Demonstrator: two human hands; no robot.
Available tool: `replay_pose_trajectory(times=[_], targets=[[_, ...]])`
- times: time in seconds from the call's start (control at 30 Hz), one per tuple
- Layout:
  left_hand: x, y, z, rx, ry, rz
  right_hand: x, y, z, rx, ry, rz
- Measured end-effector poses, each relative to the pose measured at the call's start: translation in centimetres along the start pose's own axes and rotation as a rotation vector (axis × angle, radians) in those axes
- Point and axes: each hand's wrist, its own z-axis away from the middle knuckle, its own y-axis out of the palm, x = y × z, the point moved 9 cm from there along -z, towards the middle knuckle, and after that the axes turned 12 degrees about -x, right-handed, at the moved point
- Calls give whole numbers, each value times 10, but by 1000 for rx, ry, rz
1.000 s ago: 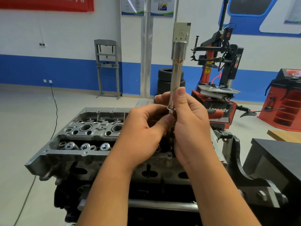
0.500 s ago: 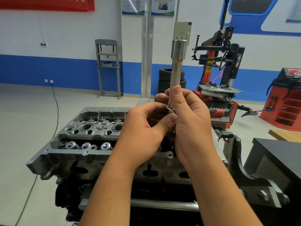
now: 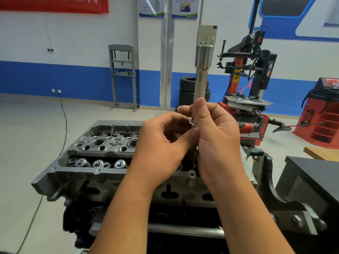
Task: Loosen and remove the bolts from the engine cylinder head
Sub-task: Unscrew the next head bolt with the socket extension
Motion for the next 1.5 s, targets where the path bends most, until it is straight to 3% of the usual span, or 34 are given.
replay_pose_trajectory(times=[0.17,0.4,0.57,0.8,0.97,1.2,1.37,1.5], targets=[[-1,7,1,104,-23,83,0,0,0,-1,-27,35],[-2,-5,0,-47,-3,-12,4,0,1,1,-3,1],[-2,10,3,129,-26,38,3,-2,1,-27,-28,39],[-3,-1,1,-12,0,-33,2,0,1,-10,19,3],[-5,9,4,121,-30,66,4,-1,2,-16,-25,50],[-2,-3,0,-30,0,7,3,2,2,16,1,45],[-2,9,4,128,-28,44,3,0,2,-3,-21,79],[-1,4,1,42,-28,11,1,3,1,18,15,31]])
